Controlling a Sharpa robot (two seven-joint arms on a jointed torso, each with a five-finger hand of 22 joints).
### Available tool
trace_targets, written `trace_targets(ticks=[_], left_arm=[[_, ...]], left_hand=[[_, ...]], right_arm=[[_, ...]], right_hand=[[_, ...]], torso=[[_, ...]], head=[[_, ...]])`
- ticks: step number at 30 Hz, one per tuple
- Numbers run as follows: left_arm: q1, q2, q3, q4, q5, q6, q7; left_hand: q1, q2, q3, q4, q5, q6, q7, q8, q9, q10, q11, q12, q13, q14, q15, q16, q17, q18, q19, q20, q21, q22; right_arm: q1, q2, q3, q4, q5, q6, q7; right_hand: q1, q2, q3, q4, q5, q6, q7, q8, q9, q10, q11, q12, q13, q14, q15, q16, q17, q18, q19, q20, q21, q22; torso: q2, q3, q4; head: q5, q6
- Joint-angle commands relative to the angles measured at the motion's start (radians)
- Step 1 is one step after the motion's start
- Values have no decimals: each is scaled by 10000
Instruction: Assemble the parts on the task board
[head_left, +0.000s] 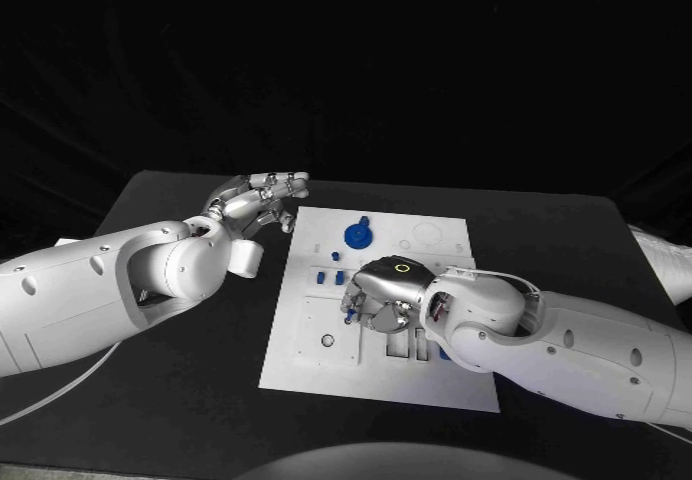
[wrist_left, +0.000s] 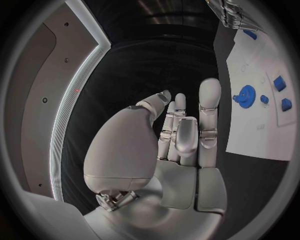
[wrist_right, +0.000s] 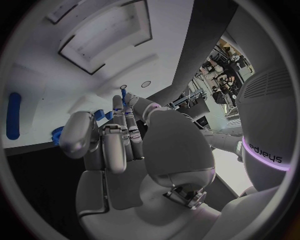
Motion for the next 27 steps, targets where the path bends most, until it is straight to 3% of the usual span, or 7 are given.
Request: trace_targets(ticks=[1, 27], left_arm=[[3, 9, 6, 26, -43, 180, 49], [3, -21, 6, 46, -43, 189, 4]], left_hand=[[16, 88, -23, -8, 31, -62, -27, 6, -7, -94, 9, 66, 17, 12, 25, 31, -9, 112, 55, 8, -21, -9], [17, 89, -24, -9, 31, -63, -26, 7, -7, -100, 10, 71, 19, 11, 26, 31, -10, 113, 54, 9, -24, -12]], right_arm=[[-17, 20, -2, -4, -166, 230, 84], [-21, 174, -17, -99, -506, 723, -325]], right_hand=[[44, -43, 57, -5, 37, 59, 9, 64, 6, 38, 1, 0, 8, 721, -19, 21, 905, 99, 24, -40, -29, -7], [19, -66, 53, 5, 25, 61, 19, 61, 5, 41, 10, 4, 9, 720, -12, 20, 902, 100, 18, -37, -38, -22]], torso=[[1, 11, -5], [3, 2, -1]], head=[[30, -14], [18, -56]])
